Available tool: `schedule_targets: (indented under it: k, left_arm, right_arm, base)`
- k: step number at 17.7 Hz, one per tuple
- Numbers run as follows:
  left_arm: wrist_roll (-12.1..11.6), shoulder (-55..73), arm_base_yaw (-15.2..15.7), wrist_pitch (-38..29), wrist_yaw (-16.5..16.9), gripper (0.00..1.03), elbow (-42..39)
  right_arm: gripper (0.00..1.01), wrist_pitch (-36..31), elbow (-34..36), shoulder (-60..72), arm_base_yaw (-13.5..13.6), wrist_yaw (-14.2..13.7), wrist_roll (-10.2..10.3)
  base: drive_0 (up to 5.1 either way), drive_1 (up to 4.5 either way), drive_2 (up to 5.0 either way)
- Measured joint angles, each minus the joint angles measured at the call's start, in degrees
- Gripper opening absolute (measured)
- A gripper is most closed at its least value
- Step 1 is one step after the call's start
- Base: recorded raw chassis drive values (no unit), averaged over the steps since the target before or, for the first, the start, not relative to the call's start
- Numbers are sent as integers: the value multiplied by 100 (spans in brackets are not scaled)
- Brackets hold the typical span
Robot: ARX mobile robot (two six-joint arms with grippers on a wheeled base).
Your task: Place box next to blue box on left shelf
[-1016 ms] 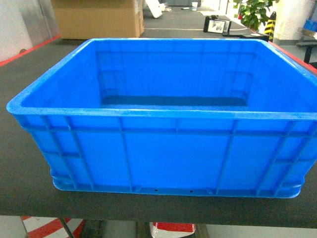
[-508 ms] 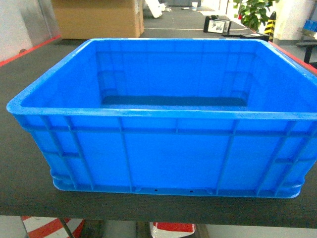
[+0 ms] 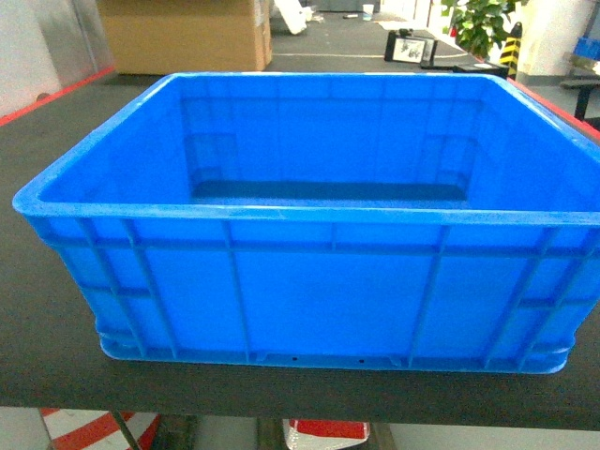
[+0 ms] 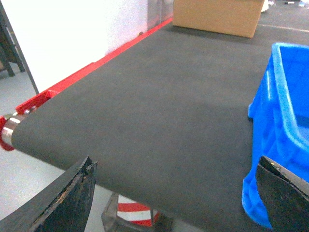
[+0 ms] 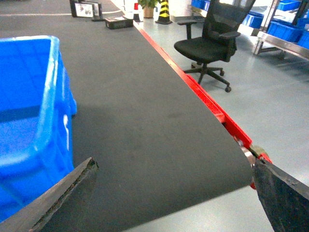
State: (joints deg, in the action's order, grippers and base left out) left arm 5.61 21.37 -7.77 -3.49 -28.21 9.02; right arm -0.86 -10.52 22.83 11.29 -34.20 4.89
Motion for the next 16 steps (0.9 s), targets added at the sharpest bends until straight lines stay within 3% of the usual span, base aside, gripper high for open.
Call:
schedule_targets:
  k: [1,2,3,5,8,11,16]
  left_arm:
    - [9,807,140,-542,219,98,459]
    - [192,1635,138,-612,461,98,1189]
    - [361,2446,28,-715,673,98,1910]
    - [520,3585,-118,-308,841,98,2914]
    - [855,5121,-221,616,1128,98,4277]
    - [1095,6157,-267,1158,1193,98,5128]
    - [1047,7138,-459,1309,1097,98,5386]
  right_arm:
    - [98,-409,-518,793,-175,396,0]
    - [98,-597,-1235,1609,-190,719,2]
    - [98,-201,-2068,2369,-186,1123,122]
    - [98,723,-3198,3471,-195,1722,446]
    - [98,1950,-4684,5027,-243,2317,664]
    - [98,2398,-5545,6074,-350,2505,935]
    - [98,2524,-5661,6889,-356,2463,1182]
  base:
    - [0,0,0]
    - [0,0,0]
    - [0,0,0]
    - [0,0,0]
    - [0,0,0]
    - [0,0,0]
    - [0,0,0]
